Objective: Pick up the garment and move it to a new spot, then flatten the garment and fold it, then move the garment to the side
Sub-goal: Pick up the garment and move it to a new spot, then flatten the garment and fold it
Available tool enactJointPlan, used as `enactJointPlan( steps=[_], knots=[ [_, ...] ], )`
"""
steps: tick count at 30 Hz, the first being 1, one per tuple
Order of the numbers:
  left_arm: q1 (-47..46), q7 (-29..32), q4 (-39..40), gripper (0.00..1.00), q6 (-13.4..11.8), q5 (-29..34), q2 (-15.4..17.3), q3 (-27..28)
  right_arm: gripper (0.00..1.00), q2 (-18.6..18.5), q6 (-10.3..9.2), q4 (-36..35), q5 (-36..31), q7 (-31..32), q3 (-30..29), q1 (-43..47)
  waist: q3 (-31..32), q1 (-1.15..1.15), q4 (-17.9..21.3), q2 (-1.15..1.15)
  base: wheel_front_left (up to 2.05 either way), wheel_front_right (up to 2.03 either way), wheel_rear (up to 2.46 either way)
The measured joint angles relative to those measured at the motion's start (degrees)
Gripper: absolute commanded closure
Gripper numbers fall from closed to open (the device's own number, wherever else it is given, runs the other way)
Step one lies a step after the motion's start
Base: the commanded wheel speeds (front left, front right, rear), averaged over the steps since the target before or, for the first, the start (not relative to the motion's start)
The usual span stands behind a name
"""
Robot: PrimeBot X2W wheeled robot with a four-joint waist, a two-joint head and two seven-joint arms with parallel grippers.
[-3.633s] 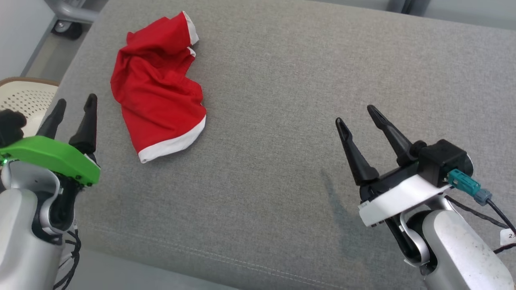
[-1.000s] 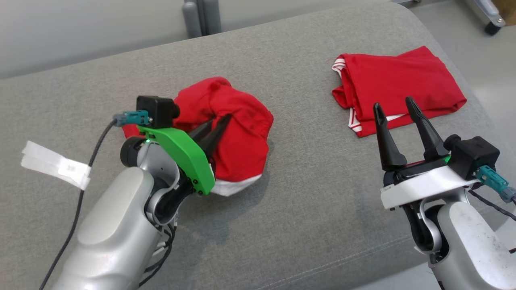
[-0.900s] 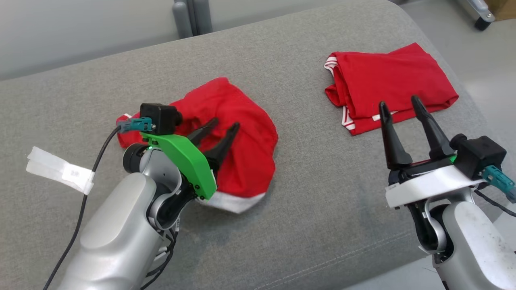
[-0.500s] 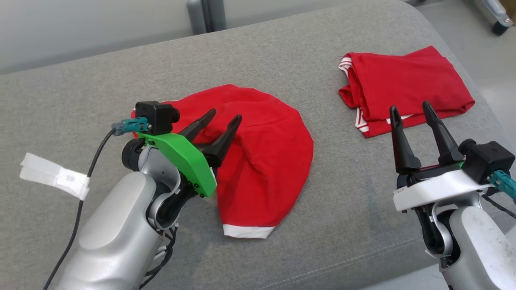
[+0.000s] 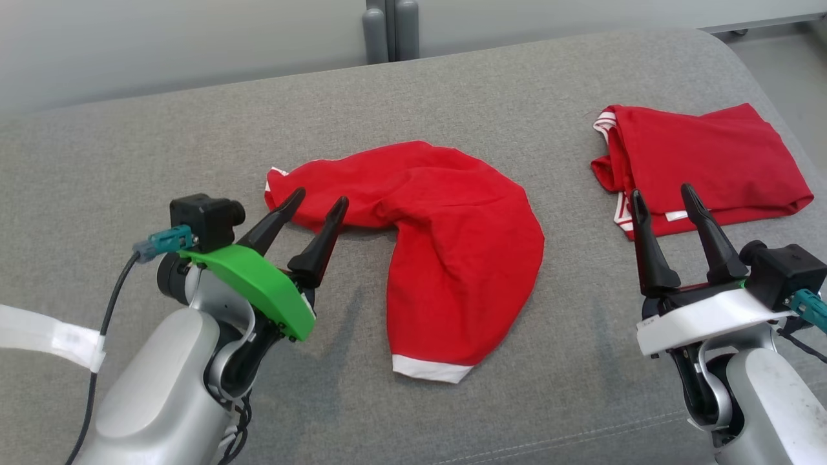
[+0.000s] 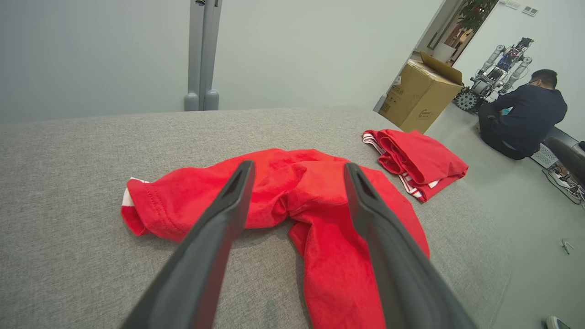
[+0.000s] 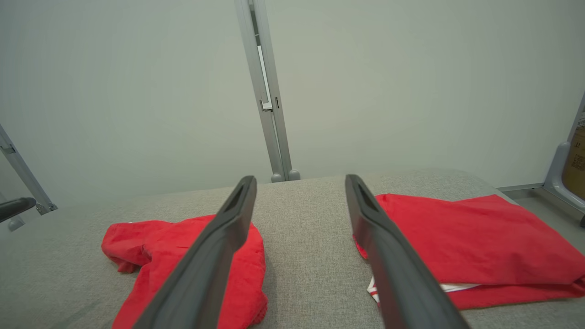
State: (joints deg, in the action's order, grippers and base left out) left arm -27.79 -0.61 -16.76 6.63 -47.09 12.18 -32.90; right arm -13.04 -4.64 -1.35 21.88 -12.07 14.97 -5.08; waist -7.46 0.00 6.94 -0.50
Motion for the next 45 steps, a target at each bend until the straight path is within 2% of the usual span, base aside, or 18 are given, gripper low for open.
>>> enactJointPlan(
  steps=[13,23,35,45],
  knots=[
    [7.46,-5.10,3.19,0.00,-3.75,1.31,1.52,2.93,0.00,0.12,-0.08,0.14,1.37,0.09,-1.53,2.21,0.69,0.00,-1.78,0.00,0.00,0.00,0.00],
    [9.36,-6.06,5.48,0.00,-4.63,1.89,2.18,2.44,0.00,-0.01,-0.08,-0.47,1.37,0.10,-1.58,2.22,0.94,0.00,-2.03,0.00,0.00,0.00,0.00],
    [12.28,-1.85,7.42,0.00,-4.61,0.93,1.83,-2.32,0.00,-0.38,0.11,1.32,3.02,3.65,-0.47,3.26,-1.09,0.00,-2.29,0.00,0.00,0.00,0.00],
    [12.60,0.55,8.62,0.00,-4.35,0.98,1.51,-4.34,0.00,0.80,2.35,7.80,6.54,8.16,1.60,2.27,-3.70,0.00,-2.59,0.00,0.00,0.00,0.00]
  ],
)
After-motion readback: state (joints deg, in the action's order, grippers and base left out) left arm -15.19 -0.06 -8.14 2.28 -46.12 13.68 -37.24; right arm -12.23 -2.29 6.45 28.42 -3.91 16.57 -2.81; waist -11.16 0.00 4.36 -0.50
